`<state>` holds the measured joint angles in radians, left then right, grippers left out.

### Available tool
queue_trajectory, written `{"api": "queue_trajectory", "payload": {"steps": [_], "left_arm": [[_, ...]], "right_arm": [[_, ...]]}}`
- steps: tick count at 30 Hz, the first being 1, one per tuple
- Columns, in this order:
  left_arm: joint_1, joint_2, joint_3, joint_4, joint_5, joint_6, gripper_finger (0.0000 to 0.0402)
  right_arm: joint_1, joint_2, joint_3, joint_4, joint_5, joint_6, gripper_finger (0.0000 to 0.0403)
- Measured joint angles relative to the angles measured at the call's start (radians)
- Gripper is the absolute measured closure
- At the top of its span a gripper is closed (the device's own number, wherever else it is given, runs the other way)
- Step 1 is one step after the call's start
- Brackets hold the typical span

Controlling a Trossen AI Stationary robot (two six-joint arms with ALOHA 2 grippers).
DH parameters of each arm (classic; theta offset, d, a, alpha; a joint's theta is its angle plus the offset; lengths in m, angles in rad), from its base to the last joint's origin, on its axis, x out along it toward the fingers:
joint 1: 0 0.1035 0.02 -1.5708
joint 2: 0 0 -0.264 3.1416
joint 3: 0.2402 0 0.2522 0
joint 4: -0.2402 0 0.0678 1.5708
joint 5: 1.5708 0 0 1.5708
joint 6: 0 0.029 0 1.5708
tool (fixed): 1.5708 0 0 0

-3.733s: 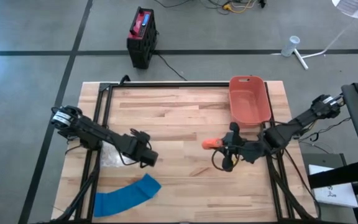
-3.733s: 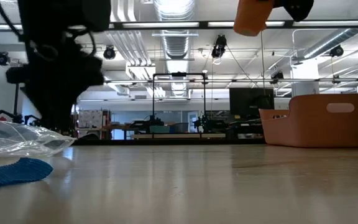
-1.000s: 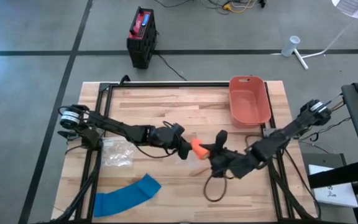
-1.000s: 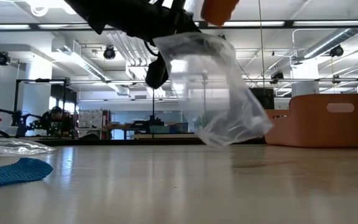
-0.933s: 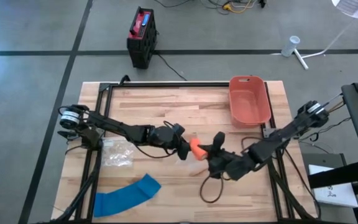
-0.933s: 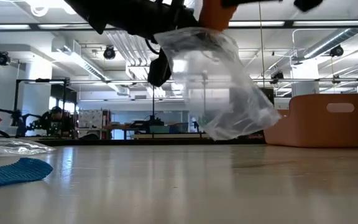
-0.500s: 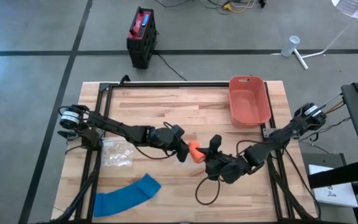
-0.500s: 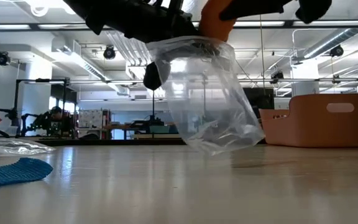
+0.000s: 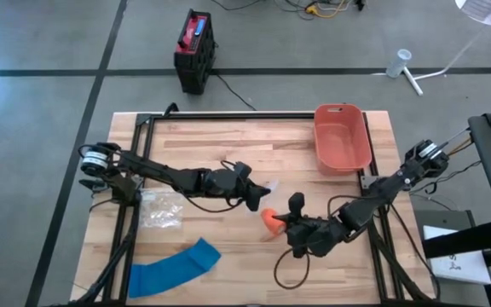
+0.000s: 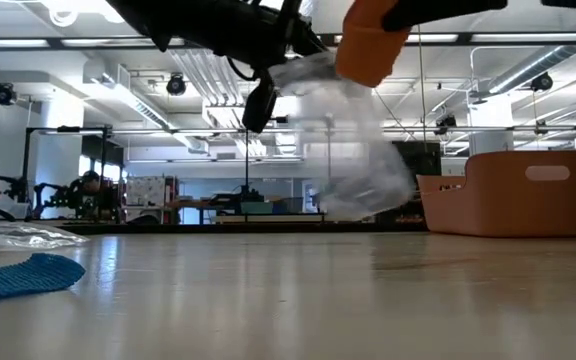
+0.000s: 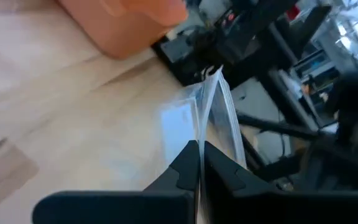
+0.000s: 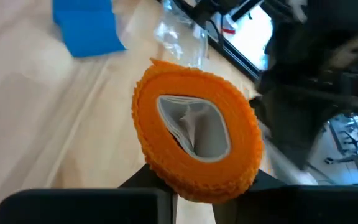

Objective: Roll bandage
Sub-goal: Put the orange bandage into the transparent zip bag

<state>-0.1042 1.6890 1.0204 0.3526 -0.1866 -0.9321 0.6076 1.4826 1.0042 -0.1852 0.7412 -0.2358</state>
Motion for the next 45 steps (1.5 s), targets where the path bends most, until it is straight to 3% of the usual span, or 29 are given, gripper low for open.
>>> {"api": "queue_trajectory", "payload": {"steps": [6, 15, 21, 28, 38, 45], "left_arm": [[-0.008, 0.018, 0.000, -0.013, -0.053, -0.003, 0.0401], [-0.013, 0.050, 0.000, 0.068, -0.008, -0.055, 0.0401], [-0.022, 0.052, -0.002, 0.073, 0.018, -0.072, 0.0401], [-0.023, 0.046, -0.001, 0.111, -0.009, -0.054, 0.0401], [-0.042, 0.053, 0.000, 0.143, -0.023, -0.088, 0.0401], [-0.034, 0.053, 0.000, 0.099, 0.081, -0.152, 0.0401]], "right_arm": [[0.012, -0.048, 0.001, 0.059, 0.091, -0.049, 0.0353], [-0.026, -0.063, 0.001, 0.127, 0.117, -0.267, 0.0353], [-0.052, -0.027, -0.003, 0.055, 0.084, -0.213, 0.0353], [-0.054, -0.001, -0.007, -0.015, -0.086, -0.059, 0.0351], [-0.060, 0.005, 0.006, -0.020, 0.126, -0.022, 0.0353], [-0.066, 0.010, 0.012, -0.051, 0.061, -0.054, 0.0353]]}}
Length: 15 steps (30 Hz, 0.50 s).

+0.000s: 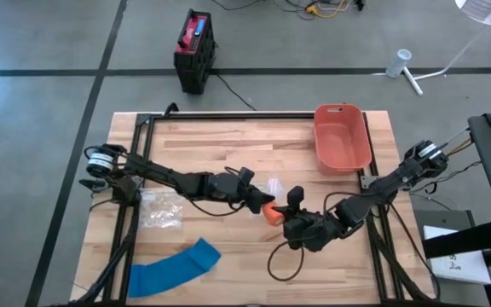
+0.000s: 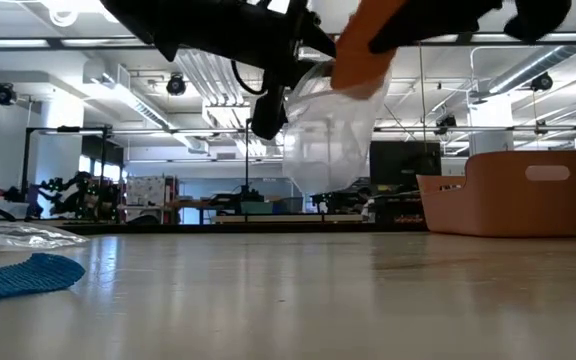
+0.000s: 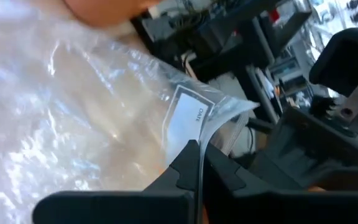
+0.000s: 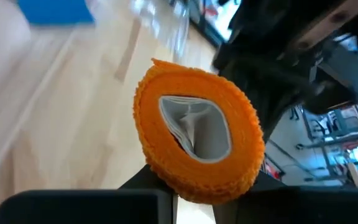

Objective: Roll bandage
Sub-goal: Put the orange bandage into the transparent zip bag

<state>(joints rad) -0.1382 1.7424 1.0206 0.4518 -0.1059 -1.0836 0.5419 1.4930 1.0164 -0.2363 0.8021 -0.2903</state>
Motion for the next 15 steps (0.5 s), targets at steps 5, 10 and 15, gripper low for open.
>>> {"api": "queue_trajectory", "payload": {"steps": [5, 10, 15], "left_arm": [[0.010, -0.002, 0.016, -0.051, 0.064, 0.065, 0.0401], [0.008, -0.005, 0.068, -0.185, 0.012, 0.230, 0.0401], [0.011, -0.006, 0.149, -0.349, 0.011, 0.141, 0.0401]], "right_arm": [[-0.003, 0.015, -0.002, -0.060, 0.009, 0.034, 0.0353], [-0.005, 0.014, 0.007, -0.069, 0.011, 0.037, 0.0353], [-0.005, 0.009, 0.025, -0.082, 0.007, 0.027, 0.0353]]}}
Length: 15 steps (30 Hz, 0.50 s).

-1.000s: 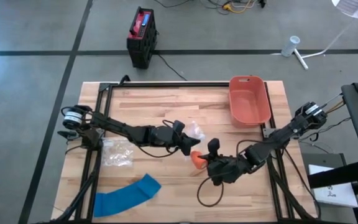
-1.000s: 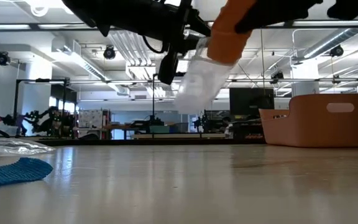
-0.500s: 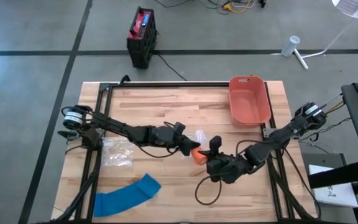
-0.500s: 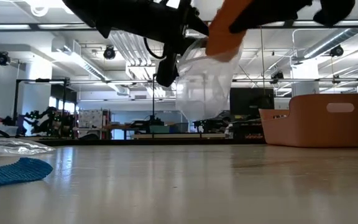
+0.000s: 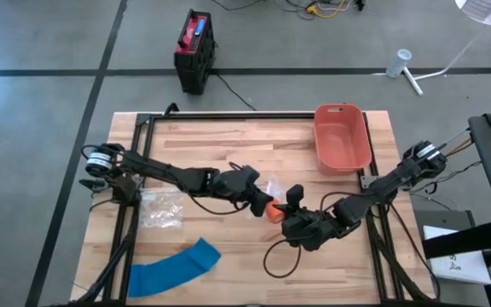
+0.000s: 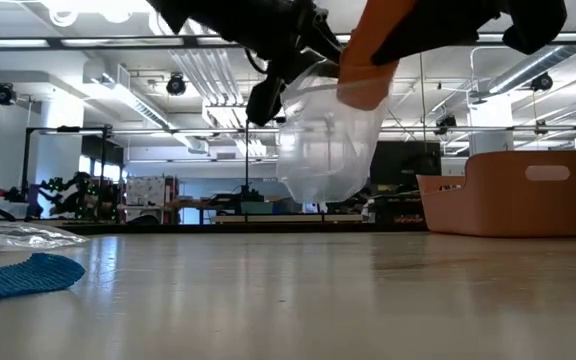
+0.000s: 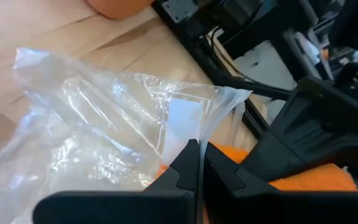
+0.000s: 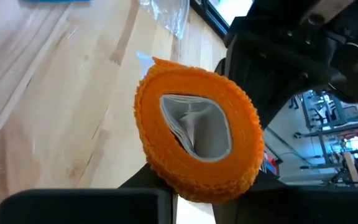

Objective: Roll bandage
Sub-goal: Put the orange bandage into the transparent zip bag

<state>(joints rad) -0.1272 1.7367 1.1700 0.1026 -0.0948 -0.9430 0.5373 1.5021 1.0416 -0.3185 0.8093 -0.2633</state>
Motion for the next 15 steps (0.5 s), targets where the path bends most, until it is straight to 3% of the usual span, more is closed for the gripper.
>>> {"api": "queue_trajectory", "payload": {"steps": [6, 12, 15], "left_arm": [[-0.001, 0.004, 0.089, -0.074, -0.002, -0.085, 0.0401], [0.007, 0.008, 0.103, 0.003, 0.145, -0.260, 0.0401], [0.010, 0.008, 0.082, 0.024, 0.173, -0.322, 0.0401]], "right_arm": [[0.001, 0.000, 0.016, 0.017, 0.014, -0.030, 0.0353], [-0.007, -0.002, 0.016, 0.003, 0.011, -0.044, 0.0352], [-0.014, -0.002, 0.015, -0.006, -0.002, -0.031, 0.0343]]}}
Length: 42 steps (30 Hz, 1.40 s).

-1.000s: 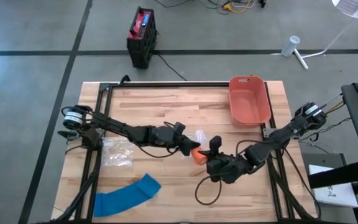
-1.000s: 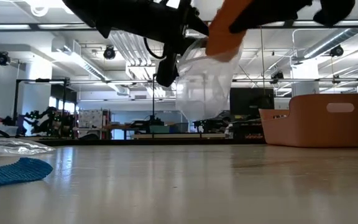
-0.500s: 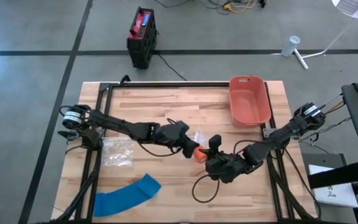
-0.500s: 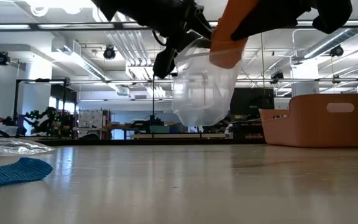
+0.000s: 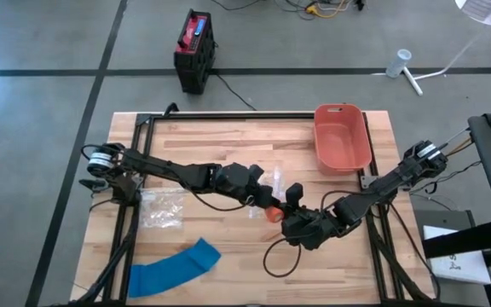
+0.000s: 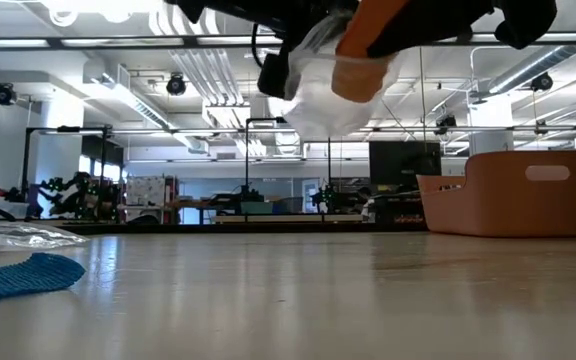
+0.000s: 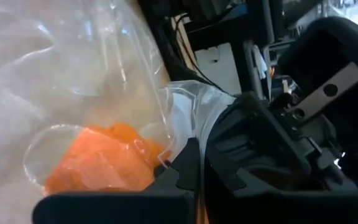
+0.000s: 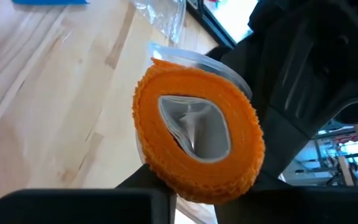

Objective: Roll bandage
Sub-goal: Put the orange bandage into the transparent zip bag

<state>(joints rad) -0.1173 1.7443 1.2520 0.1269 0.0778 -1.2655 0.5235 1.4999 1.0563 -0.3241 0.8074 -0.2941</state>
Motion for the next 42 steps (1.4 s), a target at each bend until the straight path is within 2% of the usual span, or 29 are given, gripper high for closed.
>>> {"api": "queue_trajectory", "payload": {"steps": [5, 11, 18, 24, 31, 42], "left_arm": [[0.006, -0.004, -0.071, 0.046, 0.011, -0.097, 0.0401], [0.031, -0.002, -0.184, 0.264, 0.042, -0.186, 0.0401], [0.067, 0.002, -0.248, 0.263, 0.098, -0.254, 0.0401], [0.085, 0.002, -0.258, 0.293, 0.147, -0.270, 0.0401], [0.090, 0.001, -0.257, 0.299, 0.145, -0.260, 0.0401], [0.076, 0.003, -0.256, 0.305, 0.099, -0.241, 0.0401]], "right_arm": [[-0.002, 0.002, -0.003, -0.018, -0.018, 0.050, 0.0308], [-0.002, 0.002, -0.003, -0.084, -0.031, 0.174, 0.0252], [-0.004, -0.052, 0.019, -0.135, -0.049, 0.295, 0.0190], [0.000, -0.141, 0.020, -0.139, -0.158, 0.296, 0.0157], [0.006, -0.162, -0.023, -0.140, -0.288, 0.200, 0.0163], [-0.054, -0.046, -0.038, -0.022, -0.285, 0.000, 0.0204]]}}
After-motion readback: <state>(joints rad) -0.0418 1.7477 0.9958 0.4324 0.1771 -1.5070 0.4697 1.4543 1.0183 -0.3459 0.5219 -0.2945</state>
